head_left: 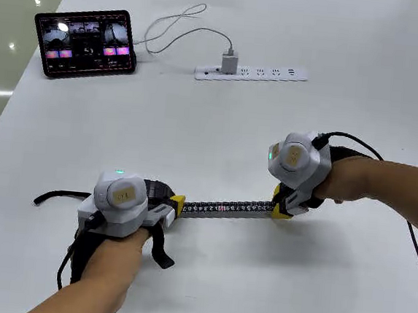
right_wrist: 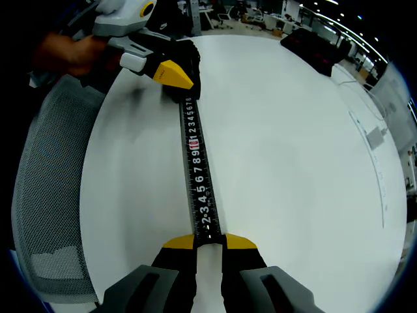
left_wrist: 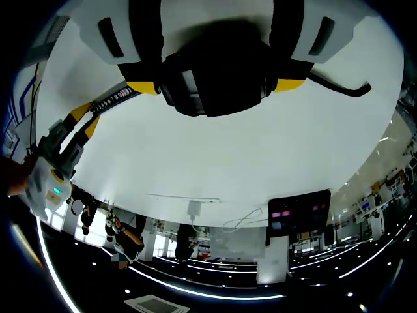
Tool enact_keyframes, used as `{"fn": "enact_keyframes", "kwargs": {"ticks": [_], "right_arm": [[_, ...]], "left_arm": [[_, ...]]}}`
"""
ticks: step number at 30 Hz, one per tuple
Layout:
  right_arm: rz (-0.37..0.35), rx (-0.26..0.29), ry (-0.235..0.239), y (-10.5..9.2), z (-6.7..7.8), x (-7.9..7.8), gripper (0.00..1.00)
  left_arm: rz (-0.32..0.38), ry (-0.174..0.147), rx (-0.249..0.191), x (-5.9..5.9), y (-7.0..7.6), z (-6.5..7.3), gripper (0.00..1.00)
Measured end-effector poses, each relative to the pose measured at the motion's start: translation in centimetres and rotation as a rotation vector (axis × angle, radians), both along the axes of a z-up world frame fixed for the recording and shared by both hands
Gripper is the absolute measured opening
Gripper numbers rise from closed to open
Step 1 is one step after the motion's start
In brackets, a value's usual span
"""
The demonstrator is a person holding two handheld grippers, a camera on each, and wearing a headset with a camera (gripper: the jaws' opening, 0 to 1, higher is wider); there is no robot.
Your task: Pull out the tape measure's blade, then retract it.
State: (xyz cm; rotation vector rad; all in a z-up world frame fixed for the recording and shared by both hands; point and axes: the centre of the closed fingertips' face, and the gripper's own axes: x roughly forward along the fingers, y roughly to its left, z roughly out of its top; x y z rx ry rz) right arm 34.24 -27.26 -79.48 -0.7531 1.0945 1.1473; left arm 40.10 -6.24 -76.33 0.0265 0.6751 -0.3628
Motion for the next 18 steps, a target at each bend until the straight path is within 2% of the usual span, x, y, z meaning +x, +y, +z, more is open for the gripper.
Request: {"fn": "enact_keyframes", "kwargs": {"ticks": [18], "right_arm": [[-0.004, 0.006, 0.002, 0.94, 0.0, 0.14, 0.1]], "left_arm": [[0.001, 0.001, 0.001, -0.02, 0.01, 0.0, 0.62]]}}
